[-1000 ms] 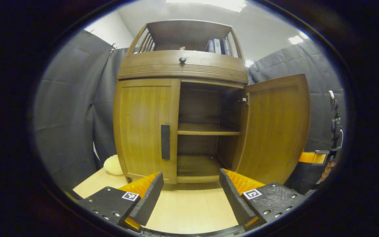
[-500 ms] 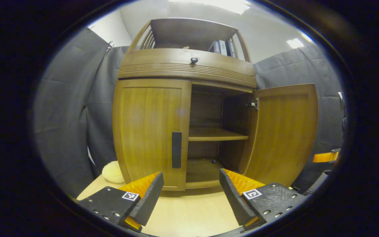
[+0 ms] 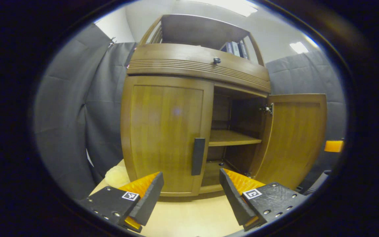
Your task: Open the right door of the double-door shoe cabinet with the right hand, and open the left door with the left hand.
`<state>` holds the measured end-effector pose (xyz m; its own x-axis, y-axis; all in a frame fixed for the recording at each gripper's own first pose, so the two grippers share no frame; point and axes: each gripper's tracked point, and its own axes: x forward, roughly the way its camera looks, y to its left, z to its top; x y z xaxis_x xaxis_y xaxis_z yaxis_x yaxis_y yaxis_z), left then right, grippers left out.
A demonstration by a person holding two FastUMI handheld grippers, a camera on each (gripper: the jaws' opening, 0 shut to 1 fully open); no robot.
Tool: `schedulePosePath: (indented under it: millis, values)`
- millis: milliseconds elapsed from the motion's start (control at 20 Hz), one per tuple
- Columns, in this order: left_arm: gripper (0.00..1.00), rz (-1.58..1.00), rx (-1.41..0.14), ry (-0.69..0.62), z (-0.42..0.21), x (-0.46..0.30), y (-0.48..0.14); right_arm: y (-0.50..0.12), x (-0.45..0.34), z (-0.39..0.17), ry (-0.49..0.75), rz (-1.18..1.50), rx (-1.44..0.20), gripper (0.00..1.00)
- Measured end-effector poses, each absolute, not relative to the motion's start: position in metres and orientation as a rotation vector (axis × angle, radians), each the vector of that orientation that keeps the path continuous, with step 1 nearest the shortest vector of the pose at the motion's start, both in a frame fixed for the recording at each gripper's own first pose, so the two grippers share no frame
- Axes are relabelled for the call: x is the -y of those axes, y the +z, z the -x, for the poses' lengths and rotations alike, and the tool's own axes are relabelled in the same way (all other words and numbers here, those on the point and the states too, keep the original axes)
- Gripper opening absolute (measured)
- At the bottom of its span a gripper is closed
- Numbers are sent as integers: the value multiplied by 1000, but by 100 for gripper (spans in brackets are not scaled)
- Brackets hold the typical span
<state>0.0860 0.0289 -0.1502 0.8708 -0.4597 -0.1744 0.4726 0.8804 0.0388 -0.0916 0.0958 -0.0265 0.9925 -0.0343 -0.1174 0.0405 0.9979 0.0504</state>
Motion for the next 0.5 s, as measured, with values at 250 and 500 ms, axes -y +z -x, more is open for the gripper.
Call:
schedulePosePath:
  millis: [250,500]
  values:
    - [100,-127,-118,-507,-87,-36,-143,-22,-150,34,24,-73,-104,21]
    - [100,-96,-110,-498,-87,-34,-143,-14,-143,9,-11,-48,-65,93]
